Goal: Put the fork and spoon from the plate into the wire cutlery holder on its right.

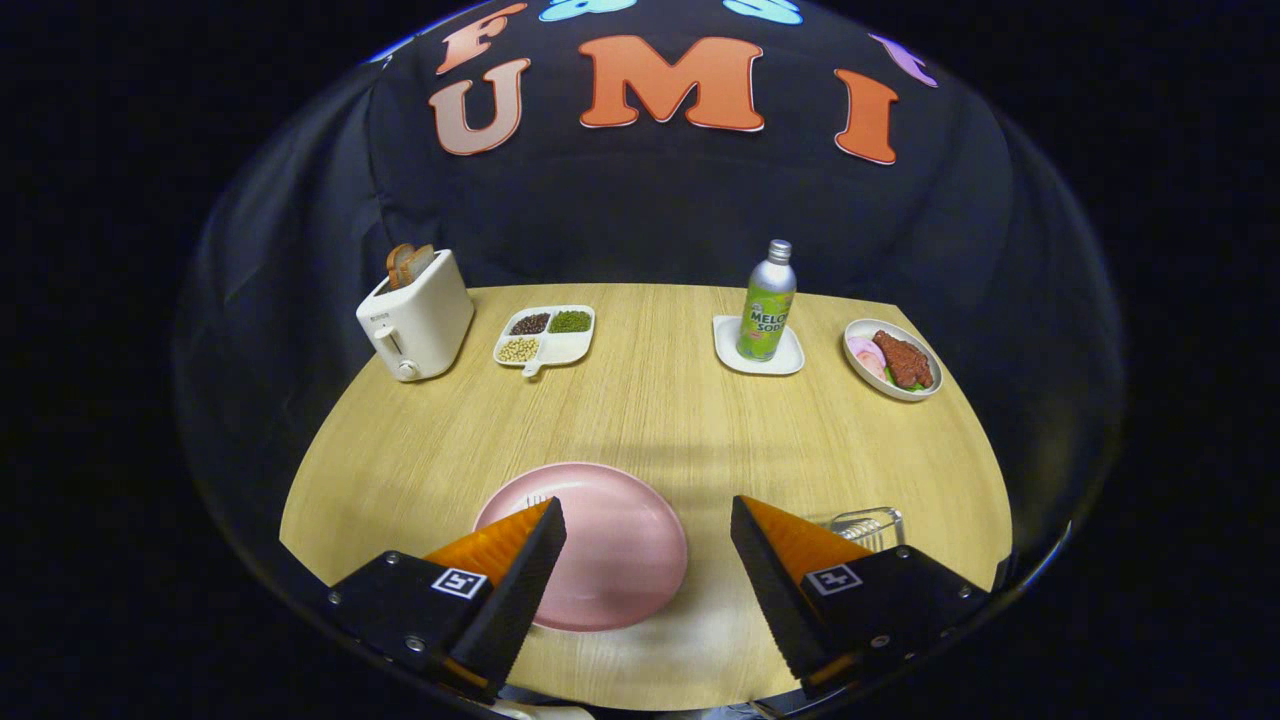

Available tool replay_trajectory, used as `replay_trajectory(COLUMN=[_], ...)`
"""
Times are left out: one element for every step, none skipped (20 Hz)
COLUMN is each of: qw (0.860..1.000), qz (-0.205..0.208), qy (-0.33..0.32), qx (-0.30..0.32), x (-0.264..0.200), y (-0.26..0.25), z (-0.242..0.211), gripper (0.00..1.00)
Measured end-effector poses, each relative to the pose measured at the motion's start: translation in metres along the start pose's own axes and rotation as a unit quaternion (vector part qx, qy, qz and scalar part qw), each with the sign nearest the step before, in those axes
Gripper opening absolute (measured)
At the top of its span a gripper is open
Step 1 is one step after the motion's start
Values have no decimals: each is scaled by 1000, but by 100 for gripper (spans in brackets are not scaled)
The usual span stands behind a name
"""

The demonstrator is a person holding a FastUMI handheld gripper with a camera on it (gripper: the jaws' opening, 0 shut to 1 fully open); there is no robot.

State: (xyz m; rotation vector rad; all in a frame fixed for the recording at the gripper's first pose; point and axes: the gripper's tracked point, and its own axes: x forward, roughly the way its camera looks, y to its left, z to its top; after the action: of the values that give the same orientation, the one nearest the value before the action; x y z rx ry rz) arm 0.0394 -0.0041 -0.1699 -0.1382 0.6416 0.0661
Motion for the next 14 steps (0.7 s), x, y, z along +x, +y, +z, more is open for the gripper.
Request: replay_trajectory(qw=[1000, 1000, 1000, 1000, 1000, 1000, 1000, 999, 999, 999, 999, 999, 999, 999], qz=[8, 14, 16, 19, 24, 24, 23, 16, 12, 11, 15, 17, 21, 21], qy=[3, 7, 12, 14, 14, 14, 10, 8, 7, 10, 14, 20, 27, 37], qx=[6, 7, 7, 8, 6, -2, -14, -27, -37, -41, -39, -31, -25, -23], x=[5, 12, 16, 20, 23, 28, 33, 37, 40, 43, 46, 49, 53, 57], y=[11, 22, 29, 37, 46, 52, 56, 58, 59, 60, 64, 66, 68, 69], z=[-8, -17, -27, -35, -42, -49, -54, -59, -63, -69, -73, -79, -84, -91], gripper=[100, 99, 99, 100, 100, 100, 99, 100, 100, 99, 100, 99, 99, 99])
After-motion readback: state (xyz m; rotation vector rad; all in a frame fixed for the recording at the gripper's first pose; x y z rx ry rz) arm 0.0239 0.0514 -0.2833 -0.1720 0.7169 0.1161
